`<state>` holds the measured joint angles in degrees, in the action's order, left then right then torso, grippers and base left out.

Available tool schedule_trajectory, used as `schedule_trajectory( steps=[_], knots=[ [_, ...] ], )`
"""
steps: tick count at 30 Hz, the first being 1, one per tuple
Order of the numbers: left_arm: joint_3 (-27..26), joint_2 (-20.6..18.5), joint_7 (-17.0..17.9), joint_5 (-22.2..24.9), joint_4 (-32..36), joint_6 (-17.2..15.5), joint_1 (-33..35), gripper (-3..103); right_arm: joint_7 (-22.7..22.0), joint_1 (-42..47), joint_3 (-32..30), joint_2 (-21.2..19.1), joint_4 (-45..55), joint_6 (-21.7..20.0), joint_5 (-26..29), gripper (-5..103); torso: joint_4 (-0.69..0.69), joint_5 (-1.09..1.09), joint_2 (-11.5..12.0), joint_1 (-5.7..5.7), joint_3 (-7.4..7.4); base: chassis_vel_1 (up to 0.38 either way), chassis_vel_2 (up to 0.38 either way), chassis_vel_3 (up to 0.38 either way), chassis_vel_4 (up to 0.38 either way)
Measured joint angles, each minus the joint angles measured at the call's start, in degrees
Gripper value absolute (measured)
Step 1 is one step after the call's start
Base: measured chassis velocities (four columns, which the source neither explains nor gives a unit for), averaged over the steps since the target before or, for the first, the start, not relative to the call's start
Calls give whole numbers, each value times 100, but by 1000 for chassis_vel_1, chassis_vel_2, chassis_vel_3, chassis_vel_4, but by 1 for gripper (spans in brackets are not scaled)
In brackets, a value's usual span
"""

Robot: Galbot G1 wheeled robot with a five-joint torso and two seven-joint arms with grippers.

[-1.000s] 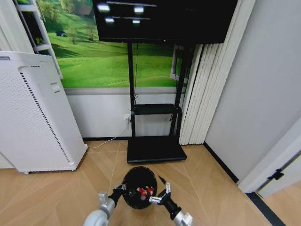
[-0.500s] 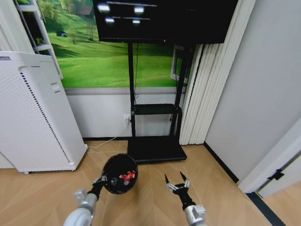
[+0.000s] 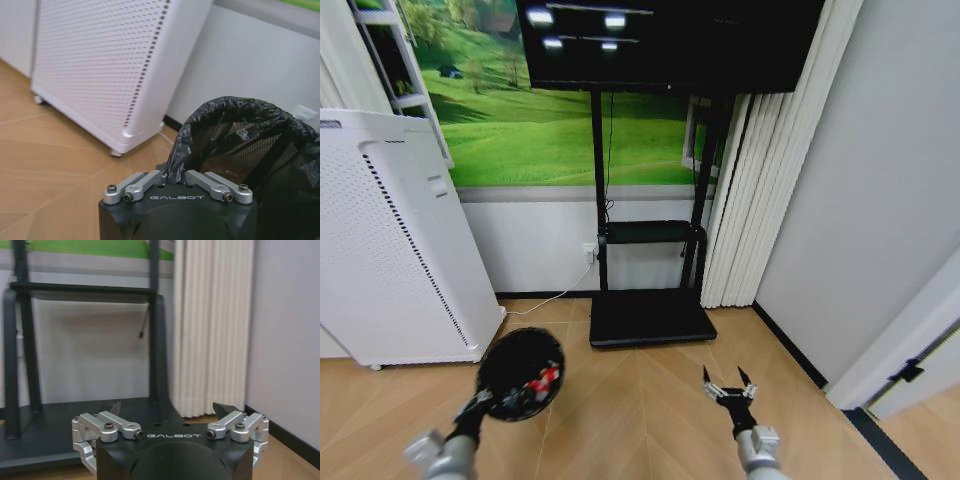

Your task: Pick up the trash bin and place the garbage on the floor into it.

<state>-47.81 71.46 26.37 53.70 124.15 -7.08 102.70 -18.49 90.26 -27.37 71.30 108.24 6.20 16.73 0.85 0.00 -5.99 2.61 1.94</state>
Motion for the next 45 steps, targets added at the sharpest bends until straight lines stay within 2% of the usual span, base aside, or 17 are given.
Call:
schedule_trajectory(
  steps=[1,2,3,4,6,7,9,12,13,19,22,29,36,45],
  knots=[
    [-86,5,194,192,126,-95,68,4,-73,21,-81,75,0,-10,30,100,1,1,0,0,0,0,0,0,0],
    [-86,5,194,192,126,-95,68,4,-73,21,-81,75,0,-10,30,100,1,1,0,0,0,0,0,0,0],
    [-189,19,406,424,274,-195,158,4,-119,50,-181,165,0,-8,42,100,7,0,0,0,0,0,0,0,0],
    [-189,19,406,424,274,-195,158,4,-119,50,-181,165,0,-8,42,100,7,0,0,0,0,0,0,0,0],
    [-462,196,739,727,477,-350,404,4,-124,20,-276,214,3,0,79,100,5,0,0,0,0,0,0,0,0],
    [-462,196,739,727,477,-350,404,4,-124,20,-276,214,3,0,79,100,5,0,0,0,0,0,0,0,0],
    [-876,483,1246,1107,625,-514,679,4,-123,-67,-316,190,6,53,82,100,-1,0,0,0,1,0,0,0,0],
    [-1026,573,1350,1187,646,-544,762,4,-122,-86,-333,173,3,75,63,100,-1,0,0,0,0,0,0,0,0],
    [-1240,688,1414,1256,647,-564,863,4,-118,-98,-345,153,0,85,50,100,1,0,0,0,1,0,0,0,0],
    [-1724,931,1386,1308,436,-544,1174,4,15,-81,-351,141,-27,106,-88,100,2,1,0,0,0,0,0,0,0],
    [-1784,978,1350,1271,363,-504,1226,4,30,-80,-344,142,-35,114,-101,100,2,-1,0,0,0,0,0,0,0],
    [-2091,1057,1060,1314,-26,-365,1514,4,100,-109,-383,137,-97,152,-104,100,2,0,0,1,0,0,0,0,0],
    [-2144,1019,915,1354,-209,-320,1529,4,112,-113,-341,135,-105,172,-118,100,3,0,0,1,0,7,9,-9,-4],
    [-2112,981,905,1326,-348,-287,1477,4,91,-113,-290,135,-104,191,-133,100,2,-1,0,1,0,100,100,-86,-90]
  ],
)
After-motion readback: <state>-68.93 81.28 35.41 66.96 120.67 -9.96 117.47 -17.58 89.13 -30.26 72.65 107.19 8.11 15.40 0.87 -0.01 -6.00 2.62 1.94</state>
